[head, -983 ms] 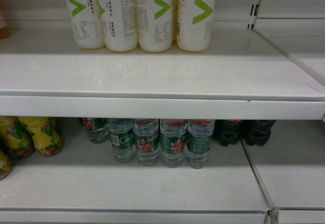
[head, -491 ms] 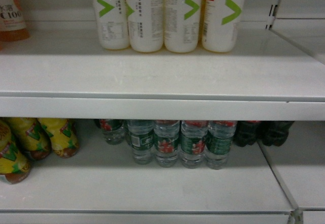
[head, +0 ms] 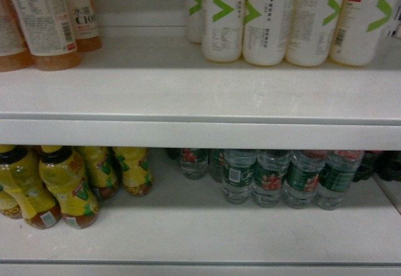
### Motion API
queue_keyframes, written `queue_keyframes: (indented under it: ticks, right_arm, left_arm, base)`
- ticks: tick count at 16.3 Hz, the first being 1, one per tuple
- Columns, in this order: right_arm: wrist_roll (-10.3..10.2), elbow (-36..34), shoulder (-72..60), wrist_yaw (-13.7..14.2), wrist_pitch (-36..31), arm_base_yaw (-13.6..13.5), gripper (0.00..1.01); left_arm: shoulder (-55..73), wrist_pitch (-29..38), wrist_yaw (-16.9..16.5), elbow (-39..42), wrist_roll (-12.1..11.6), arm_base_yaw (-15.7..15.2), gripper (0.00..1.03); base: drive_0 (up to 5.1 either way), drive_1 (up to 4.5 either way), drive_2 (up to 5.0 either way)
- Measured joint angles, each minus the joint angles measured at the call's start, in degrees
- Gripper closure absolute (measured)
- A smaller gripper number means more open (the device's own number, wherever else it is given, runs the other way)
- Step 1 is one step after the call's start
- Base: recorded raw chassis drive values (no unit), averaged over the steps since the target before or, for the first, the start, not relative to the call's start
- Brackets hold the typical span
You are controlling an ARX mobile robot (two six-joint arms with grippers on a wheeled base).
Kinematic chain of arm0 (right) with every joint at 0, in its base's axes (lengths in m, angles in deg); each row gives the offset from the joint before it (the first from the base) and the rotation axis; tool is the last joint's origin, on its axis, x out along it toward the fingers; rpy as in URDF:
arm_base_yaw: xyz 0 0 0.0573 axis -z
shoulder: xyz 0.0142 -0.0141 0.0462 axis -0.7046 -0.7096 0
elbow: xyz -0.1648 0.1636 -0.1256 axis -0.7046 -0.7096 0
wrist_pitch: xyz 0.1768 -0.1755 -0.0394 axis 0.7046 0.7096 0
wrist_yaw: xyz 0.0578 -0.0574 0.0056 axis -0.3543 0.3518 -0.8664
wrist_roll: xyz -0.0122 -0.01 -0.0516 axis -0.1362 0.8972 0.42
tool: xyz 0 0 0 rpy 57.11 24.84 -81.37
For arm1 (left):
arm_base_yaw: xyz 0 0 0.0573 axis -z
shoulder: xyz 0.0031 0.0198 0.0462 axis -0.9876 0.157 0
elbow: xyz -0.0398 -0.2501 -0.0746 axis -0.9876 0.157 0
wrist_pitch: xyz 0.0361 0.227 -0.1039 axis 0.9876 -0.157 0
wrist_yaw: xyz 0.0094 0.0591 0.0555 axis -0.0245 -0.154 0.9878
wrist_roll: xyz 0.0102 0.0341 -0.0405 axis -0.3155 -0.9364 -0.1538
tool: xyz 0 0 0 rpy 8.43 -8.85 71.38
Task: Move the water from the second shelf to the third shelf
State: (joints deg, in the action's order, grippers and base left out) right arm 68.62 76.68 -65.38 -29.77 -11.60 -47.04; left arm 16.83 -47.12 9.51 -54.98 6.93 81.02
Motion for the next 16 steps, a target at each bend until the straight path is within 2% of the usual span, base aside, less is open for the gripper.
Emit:
queue_keyframes:
  ticks: [16]
  right_arm:
    - [0.04,-0.02,-0.04,-0.15,-0.02,0.0,0.58]
  left_arm:
    - [0.0,-0.11,0.02,0.0,0.02,0.0,0.05]
  base:
    - [-4.1,2.03,2.0]
